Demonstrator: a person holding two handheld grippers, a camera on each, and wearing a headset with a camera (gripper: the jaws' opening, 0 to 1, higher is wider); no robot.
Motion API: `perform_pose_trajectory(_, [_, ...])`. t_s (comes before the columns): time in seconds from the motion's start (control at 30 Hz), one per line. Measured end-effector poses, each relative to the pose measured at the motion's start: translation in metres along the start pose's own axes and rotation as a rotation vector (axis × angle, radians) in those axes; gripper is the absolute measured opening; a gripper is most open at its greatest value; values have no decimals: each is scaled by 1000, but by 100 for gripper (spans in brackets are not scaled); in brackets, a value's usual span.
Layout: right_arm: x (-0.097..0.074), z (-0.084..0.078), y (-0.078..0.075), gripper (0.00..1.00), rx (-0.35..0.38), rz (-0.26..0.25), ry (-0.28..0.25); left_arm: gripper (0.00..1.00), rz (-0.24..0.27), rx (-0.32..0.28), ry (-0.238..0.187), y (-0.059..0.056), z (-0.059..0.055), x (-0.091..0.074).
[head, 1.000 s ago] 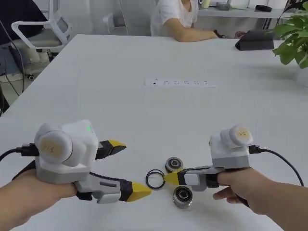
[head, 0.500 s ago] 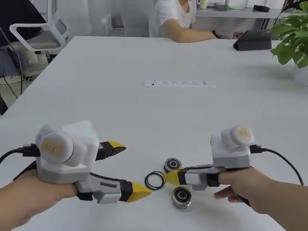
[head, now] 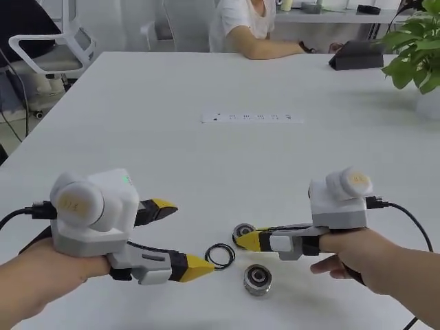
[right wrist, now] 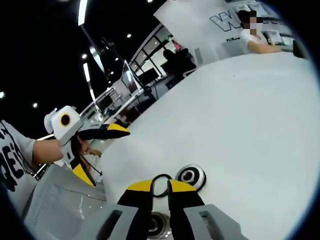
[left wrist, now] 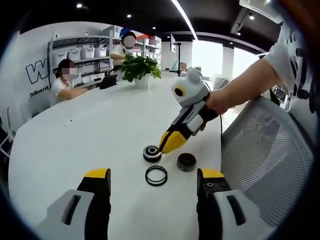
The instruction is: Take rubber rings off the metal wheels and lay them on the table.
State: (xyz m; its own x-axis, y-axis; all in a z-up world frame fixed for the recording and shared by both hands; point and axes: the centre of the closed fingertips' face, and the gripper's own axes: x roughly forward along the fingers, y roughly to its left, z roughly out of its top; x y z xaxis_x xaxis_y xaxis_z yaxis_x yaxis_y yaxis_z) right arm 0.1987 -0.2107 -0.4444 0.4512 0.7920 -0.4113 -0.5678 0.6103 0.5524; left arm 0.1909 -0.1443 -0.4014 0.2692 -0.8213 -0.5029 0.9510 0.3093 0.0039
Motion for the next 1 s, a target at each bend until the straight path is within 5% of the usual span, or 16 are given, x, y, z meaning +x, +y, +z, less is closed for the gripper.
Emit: perform_pose_trajectory(1.0, [-15,-2,-32,21,-197,-104,31,57,-40,-43,3,12,14,38])
